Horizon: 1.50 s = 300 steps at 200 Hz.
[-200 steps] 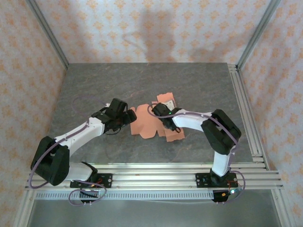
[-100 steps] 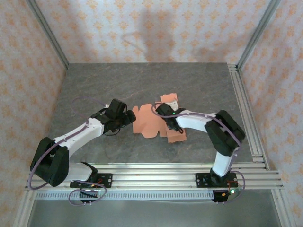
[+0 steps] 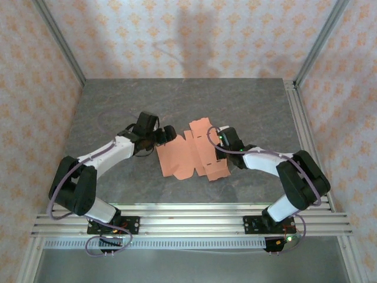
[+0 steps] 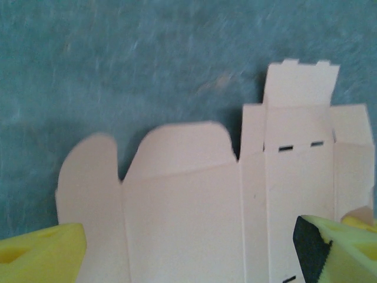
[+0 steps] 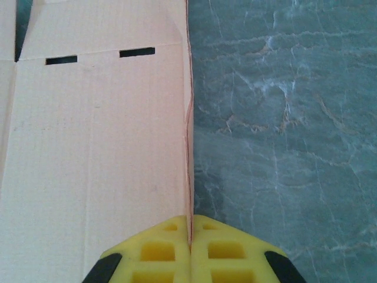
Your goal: Fold the paper box
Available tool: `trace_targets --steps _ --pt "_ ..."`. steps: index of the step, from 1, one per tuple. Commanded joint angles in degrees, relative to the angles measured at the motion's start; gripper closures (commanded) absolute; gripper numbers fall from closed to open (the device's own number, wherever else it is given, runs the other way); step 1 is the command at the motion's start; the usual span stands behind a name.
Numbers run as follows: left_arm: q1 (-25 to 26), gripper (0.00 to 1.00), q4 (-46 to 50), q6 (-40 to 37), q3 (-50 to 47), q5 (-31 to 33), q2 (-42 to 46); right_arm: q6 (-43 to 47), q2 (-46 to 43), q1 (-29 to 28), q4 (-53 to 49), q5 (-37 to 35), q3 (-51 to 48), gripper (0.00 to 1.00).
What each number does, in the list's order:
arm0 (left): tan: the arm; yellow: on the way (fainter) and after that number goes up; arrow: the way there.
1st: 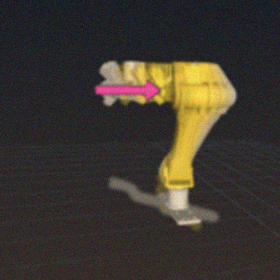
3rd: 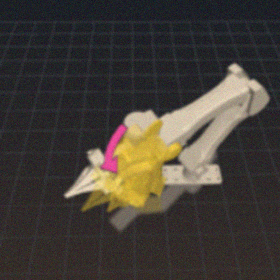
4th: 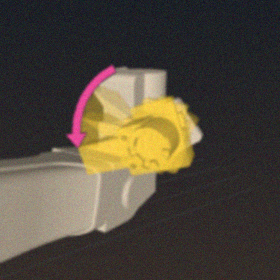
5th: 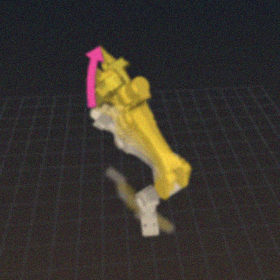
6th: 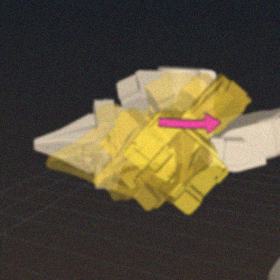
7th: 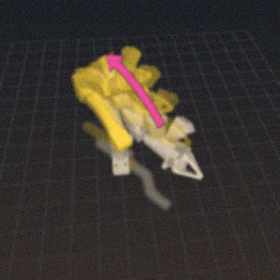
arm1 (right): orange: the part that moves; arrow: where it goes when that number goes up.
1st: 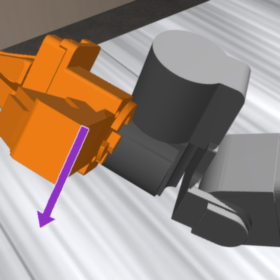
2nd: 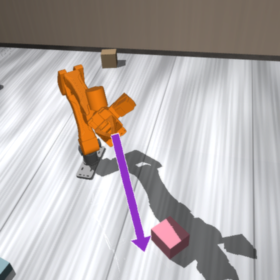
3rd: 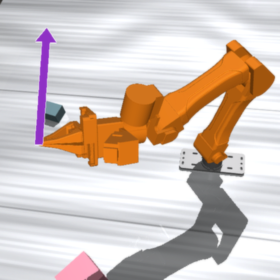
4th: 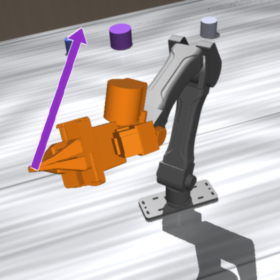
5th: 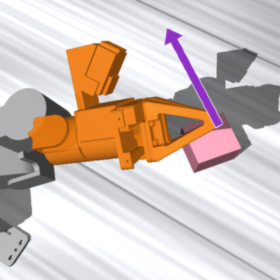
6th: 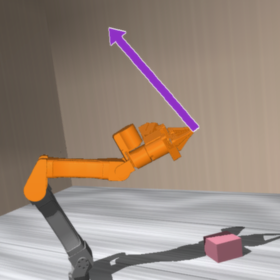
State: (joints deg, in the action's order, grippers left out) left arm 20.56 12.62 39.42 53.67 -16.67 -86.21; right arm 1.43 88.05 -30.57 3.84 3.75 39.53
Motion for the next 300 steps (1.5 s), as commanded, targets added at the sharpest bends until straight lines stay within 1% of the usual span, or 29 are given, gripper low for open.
trace_targets --steps 1,19,50,63,79,88,102,119,127,138,161,183,196,209,224,238,267,300 --pt "-1.6 0.08 -2.4 -10.7 5.4 -3.5 -3.1 3.5 -0.9 0.9 10.4 5.5 -1.3 1.00" --pt "-1.7 0.08 -1.5 -18.2 10.2 -4.3 -6.7 5.4 0.6 1.2 11.3 6.4 -0.5 1.00" --pt "-1.7 0.13 1.6 -27.3 18.8 -5.7 -14.0 6.5 2.0 1.4 11.8 9.1 0.9 1.00" --pt "-1.8 0.16 3.3 -30.2 22.1 -7.7 -16.7 7.0 2.3 1.6 12.2 10.9 1.1 1.00" --pt "-1.7 0.19 2.2 -31.3 24.8 -12.0 -18.7 7.4 2.9 1.6 11.1 11.5 2.1 1.00" --pt "-1.6 0.20 1.4 -30.8 26.3 -13.5 -19.3 7.8 3.2 1.6 10.1 11.7 2.6 1.00" --pt "-0.8 0.22 2.9 -28.8 30.5 -12.7 -20.7 8.3 3.4 1.6 9.4 11.9 3.0 1.00" --pt "1.0 0.22 9.1 -27.2 37.7 -9.5 -22.8 8.8 3.4 1.6 9.5 11.5 3.0 1.00" --pt "2.0 0.21 11.6 -26.7 41.0 -8.4 -25.8 9.4 3.4 1.6 9.3 11.5 3.0 1.00" --pt "3.2 0.19 14.9 -25.3 45.5 -8.0 -28.3 9.8 3.6 1.6 9.3 11.7 2.9 1.00" --pt "5.4 0.19 20.4 -22.5 54.5 -7.1 -33.8 10.6 3.7 1.6 10.0 11.6 2.5 1.00" --pt "7.5 0.20 27.2 -20.8 63.9 -3.7 -39.2 11.1 4.2 1.0 10.6 11.1 2.3 1.00" --pt "8.0 0.22 31.8 -19.4 69.8 -3.7 -42.8 11.5 4.4 0.7 10.6 10.6 2.5 1.00" --pt "8.8 0.22 35.3 -18.6 73.5 -3.2 -45.3 11.7 4.7 0.3 10.6 9.9 2.6 1.00" --pt "9.6 0.24 37.6 -18.1 75.8 -3.0 -46.8 11.8 5.1 -0.1 10.6 9.0 2.8 1.00" --pt "10.1 0.24 38.4 -17.2 76.1 -3.2 -47.2 11.8 5.6 -0.2 10.6 8.3 3.1 1.00" --pt "10.1 0.26 39.6 -15.9 75.1 -2.9 -47.2 11.9 6.5 -0.3 11.5 7.3 3.3 1.00" --pt "10.4 0.28 38.7 -15.1 72.8 -5.1 -46.7 11.9 6.8 -0.3 11.7 6.7 3.5 1.00"
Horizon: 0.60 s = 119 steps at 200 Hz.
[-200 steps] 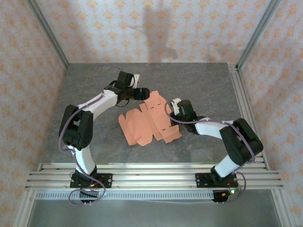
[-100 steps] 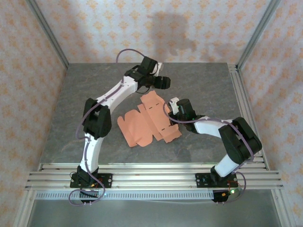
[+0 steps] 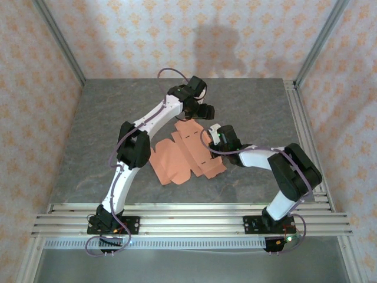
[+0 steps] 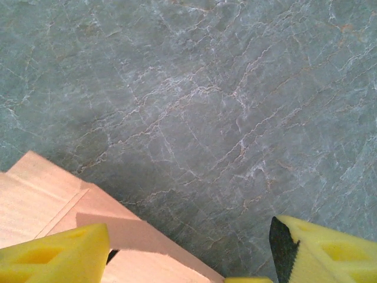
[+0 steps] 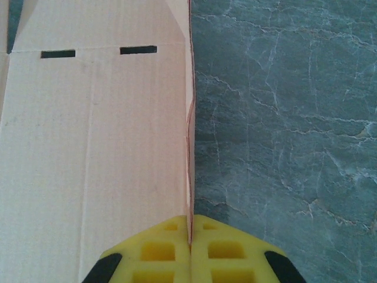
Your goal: Fold the paper box
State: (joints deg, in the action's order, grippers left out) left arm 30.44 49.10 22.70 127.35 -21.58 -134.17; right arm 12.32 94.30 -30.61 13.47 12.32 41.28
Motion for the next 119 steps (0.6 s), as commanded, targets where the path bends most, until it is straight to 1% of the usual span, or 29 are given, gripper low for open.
trace_targets --steps 1,26,58,93,119 --pt "0.5 0.28 2.2 1.6 -1.0 -0.3 1.3 1.0 0.6 -0.3 2.1 -1.9 1.8 1.00" --pt "0.6 0.28 -0.5 2.5 -4.0 -0.9 2.0 1.4 0.4 -0.4 2.2 -1.8 2.0 1.00" --pt "0.7 0.26 -1.3 2.0 -4.2 -0.2 1.6 2.0 0.5 -0.5 2.0 -1.6 2.3 1.00" --pt "0.8 0.29 1.5 1.4 -1.6 -0.1 0.0 2.2 0.9 -0.9 1.9 -2.4 3.2 1.00" --pt "0.8 0.30 2.9 1.4 -1.3 -2.1 -0.2 2.4 0.6 -0.9 1.8 -2.7 3.8 1.00"
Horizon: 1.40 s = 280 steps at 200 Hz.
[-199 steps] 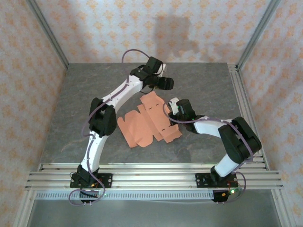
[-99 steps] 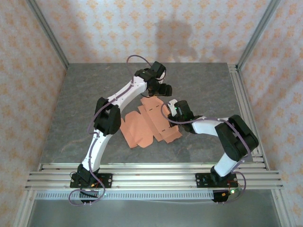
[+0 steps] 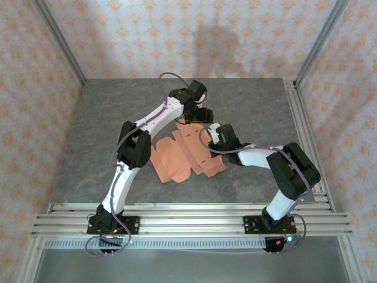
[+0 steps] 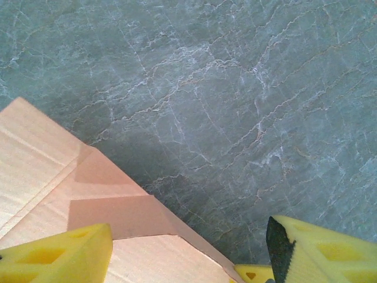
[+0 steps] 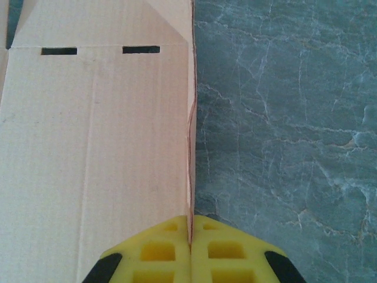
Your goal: Fold the paper box
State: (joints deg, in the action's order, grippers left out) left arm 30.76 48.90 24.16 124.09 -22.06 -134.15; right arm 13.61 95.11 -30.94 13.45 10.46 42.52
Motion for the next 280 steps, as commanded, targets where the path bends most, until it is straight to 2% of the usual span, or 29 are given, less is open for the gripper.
trace_targets --steps 1,18,42,80,109,179,248,280 --pt "0.5 0.30 3.2 -0.1 1.9 -1.7 -0.1 1.2 -0.2 -0.6 1.8 -0.9 2.6 1.00" --pt "0.7 0.30 2.8 -0.5 0.8 -0.7 1.1 1.3 -0.3 -0.6 2.0 -0.6 2.8 1.00" --pt "0.6 0.23 2.1 -1.1 0.3 2.9 2.9 1.8 -0.4 -0.6 2.2 0.3 2.4 1.00" --pt "-0.3 0.18 4.8 -2.2 6.5 4.0 0.3 -2.0 -0.1 -0.1 1.7 3.7 2.9 1.00" --pt "-0.9 0.18 5.9 -3.2 8.8 3.5 -0.8 -6.1 -0.2 0.6 0.0 6.6 4.0 1.00" --pt "-1.7 0.18 11.2 -5.7 15.5 1.1 -5.8 -4.6 -1.5 1.0 -0.6 7.6 3.5 1.00" --pt "-1.4 0.22 13.4 -7.4 14.7 0.2 -4.2 -4.7 -2.0 1.0 2.4 6.4 2.5 1.00" --pt "-0.5 0.24 11.6 -6.5 9.6 0.4 -0.8 -4.8 -2.0 1.0 3.1 6.5 2.8 1.00"
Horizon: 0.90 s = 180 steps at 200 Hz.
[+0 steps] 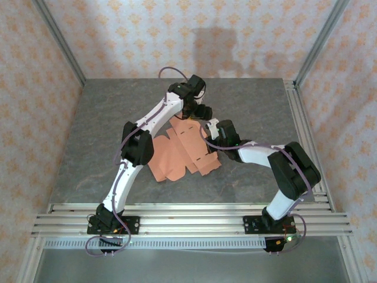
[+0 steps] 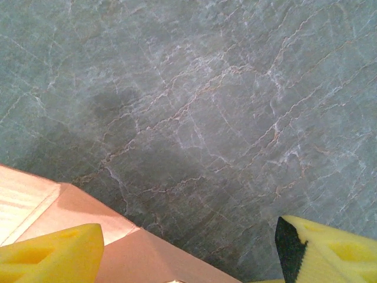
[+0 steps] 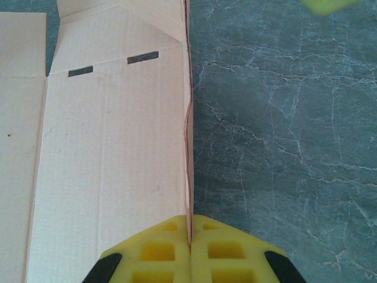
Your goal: Fold the paper box
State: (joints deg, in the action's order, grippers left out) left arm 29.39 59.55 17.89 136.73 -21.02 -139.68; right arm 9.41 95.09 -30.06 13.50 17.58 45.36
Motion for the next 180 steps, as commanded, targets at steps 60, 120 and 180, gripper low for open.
trace_targets --steps 60,120,180 --pt "2.1 0.35 -4.9 6.4 -10.7 -1.9 9.2 1.7 -1.9 0.0 2.2 -1.2 1.0 1.00" --pt "2.4 0.48 -9.0 11.3 -13.4 -3.4 8.7 4.0 -2.0 -0.6 0.7 -1.3 1.6 1.00" --pt "2.3 0.55 -8.5 11.8 -13.1 -3.0 8.0 8.5 -1.9 -2.7 -1.7 -5.4 2.3 1.00"
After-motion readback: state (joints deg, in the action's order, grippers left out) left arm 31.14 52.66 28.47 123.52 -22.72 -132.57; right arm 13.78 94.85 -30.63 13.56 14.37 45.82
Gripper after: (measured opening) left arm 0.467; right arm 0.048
